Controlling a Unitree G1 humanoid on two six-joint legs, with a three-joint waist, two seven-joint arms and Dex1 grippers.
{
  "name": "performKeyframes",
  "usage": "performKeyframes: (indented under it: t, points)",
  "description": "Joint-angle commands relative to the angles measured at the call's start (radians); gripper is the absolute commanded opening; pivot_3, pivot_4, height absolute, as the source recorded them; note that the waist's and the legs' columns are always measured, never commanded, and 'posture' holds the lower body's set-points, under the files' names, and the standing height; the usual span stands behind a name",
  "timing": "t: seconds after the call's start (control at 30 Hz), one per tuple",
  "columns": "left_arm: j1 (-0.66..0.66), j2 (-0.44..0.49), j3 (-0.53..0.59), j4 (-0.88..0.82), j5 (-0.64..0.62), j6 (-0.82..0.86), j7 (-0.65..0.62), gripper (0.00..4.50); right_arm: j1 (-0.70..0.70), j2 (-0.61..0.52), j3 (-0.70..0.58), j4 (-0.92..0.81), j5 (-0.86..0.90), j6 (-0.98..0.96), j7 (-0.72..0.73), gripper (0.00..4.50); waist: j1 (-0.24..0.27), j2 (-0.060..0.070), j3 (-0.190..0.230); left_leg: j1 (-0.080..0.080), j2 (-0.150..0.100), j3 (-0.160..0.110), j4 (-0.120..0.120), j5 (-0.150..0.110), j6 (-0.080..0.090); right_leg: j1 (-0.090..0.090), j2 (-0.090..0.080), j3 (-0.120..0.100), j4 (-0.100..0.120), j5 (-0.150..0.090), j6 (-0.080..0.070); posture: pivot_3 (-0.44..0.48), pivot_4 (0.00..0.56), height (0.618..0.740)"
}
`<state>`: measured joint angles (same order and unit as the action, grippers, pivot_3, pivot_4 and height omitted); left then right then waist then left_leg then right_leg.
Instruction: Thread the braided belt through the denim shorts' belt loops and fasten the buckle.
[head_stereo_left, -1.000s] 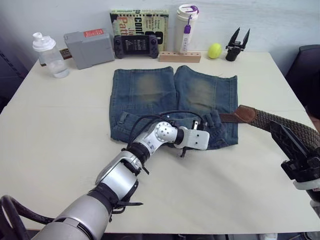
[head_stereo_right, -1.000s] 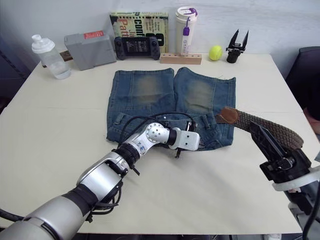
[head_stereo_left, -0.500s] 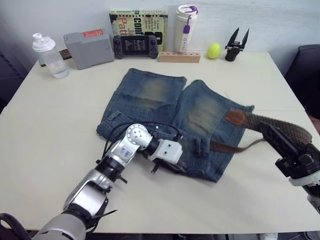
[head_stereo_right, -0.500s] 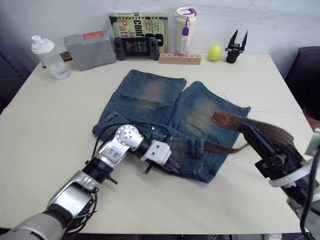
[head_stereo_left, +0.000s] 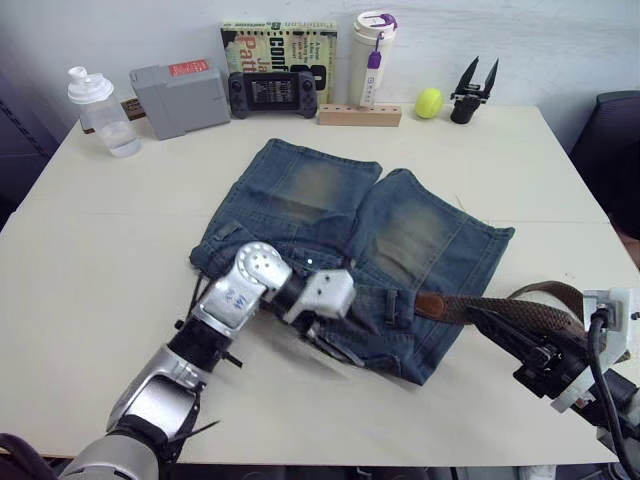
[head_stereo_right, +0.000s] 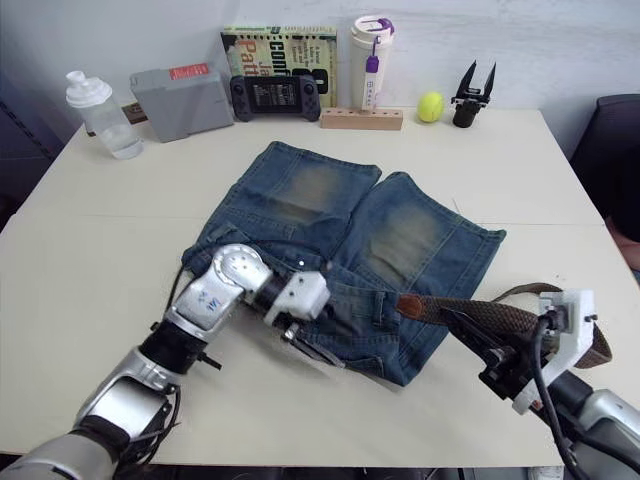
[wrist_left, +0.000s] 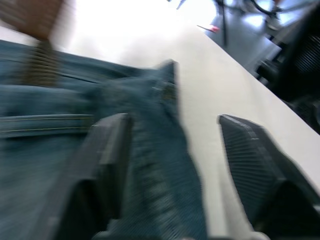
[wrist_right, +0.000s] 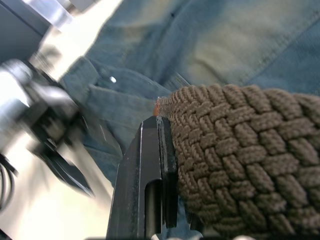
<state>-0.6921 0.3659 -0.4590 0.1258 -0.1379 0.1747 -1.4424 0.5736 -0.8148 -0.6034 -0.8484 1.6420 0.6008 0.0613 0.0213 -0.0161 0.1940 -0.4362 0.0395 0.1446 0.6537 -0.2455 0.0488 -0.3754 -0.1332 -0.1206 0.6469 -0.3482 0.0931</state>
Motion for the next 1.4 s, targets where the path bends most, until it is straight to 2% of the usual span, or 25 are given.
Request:
performKeyframes:
  t: [0.03, 0.17, 0.3, 0.6, 0.87, 1.07, 1.4]
  points:
    - [-0.16, 0.075, 0.226, -0.08, -0.159, 0.169, 0.038, 4.49, -0.051, -0.045, 0.06, 0.011, 0.055, 0.013, -0.113, 0.0, 0.0, 0.0, 0.0, 0.0, 0.0, 0.0, 0.0, 0.0, 0.0, 0.0, 0.0, 0.0, 0.0, 0.0, 0.0, 0.0, 0.15, 0.709]
    - [-0.201, 0.143, 0.298, -0.068, -0.177, 0.238, 0.068, 4.49, -0.126, -0.022, 0.159, 0.062, 0.055, 0.015, -0.156, 0.0, -0.001, 0.0, 0.0, 0.0, 0.0, 0.0, -0.001, 0.002, -0.003, 0.0, 0.0, 0.0, 0.0, 0.0, 0.0, 0.0, 0.15, 0.709]
    - [-0.166, 0.202, 0.294, -0.076, -0.125, 0.229, 0.099, 4.49, -0.193, 0.01, 0.225, 0.136, 0.045, 0.013, -0.175, 0.0, -0.003, 0.0, 0.0, 0.001, 0.0, 0.001, 0.0, 0.003, -0.004, 0.0, 0.001, 0.0, 0.0, 0.0, 0.0, 0.0, 0.15, 0.709]
    - [-0.071, 0.286, 0.306, -0.14, -0.104, 0.254, 0.151, 4.49, -0.26, 0.031, 0.306, 0.218, -0.011, 0.061, -0.108, 0.0, 0.001, 0.0, 0.0, 0.0, -0.001, 0.001, 0.0, 0.004, -0.004, -0.001, 0.001, 0.001, 0.001, 0.0, 0.0, 0.0, 0.15, 0.709]
    - [-0.029, 0.31, 0.319, -0.167, -0.11, 0.283, 0.196, 4.49, -0.36, 0.117, 0.362, 0.303, -0.02, 0.057, -0.04, 0.0, 0.0, 0.0, 0.0, 0.0, -0.001, 0.001, -0.001, 0.004, -0.004, -0.001, 0.001, 0.001, 0.001, 0.0, 0.0, 0.0, 0.15, 0.709]
    - [-0.012, 0.331, 0.319, -0.17, -0.107, 0.284, 0.226, 4.49, -0.463, 0.22, 0.492, 0.394, -0.116, 0.112, 0.054, 0.0, -0.01, 0.0, 0.0, 0.0, 0.0, 0.001, -0.001, 0.004, -0.004, -0.002, 0.001, 0.001, 0.002, 0.0, 0.0, 0.0, 0.15, 0.709]
    - [0.008, 0.341, 0.307, -0.183, -0.106, 0.282, 0.247, 4.49, -0.544, 0.332, 0.532, 0.512, -0.178, 0.167, 0.114, 0.0, -0.021, 0.0, 0.0, 0.0, -0.001, 0.002, -0.001, 0.004, -0.004, -0.002, 0.001, 0.001, 0.004, 0.0, 0.0, 0.0, 0.15, 0.709]
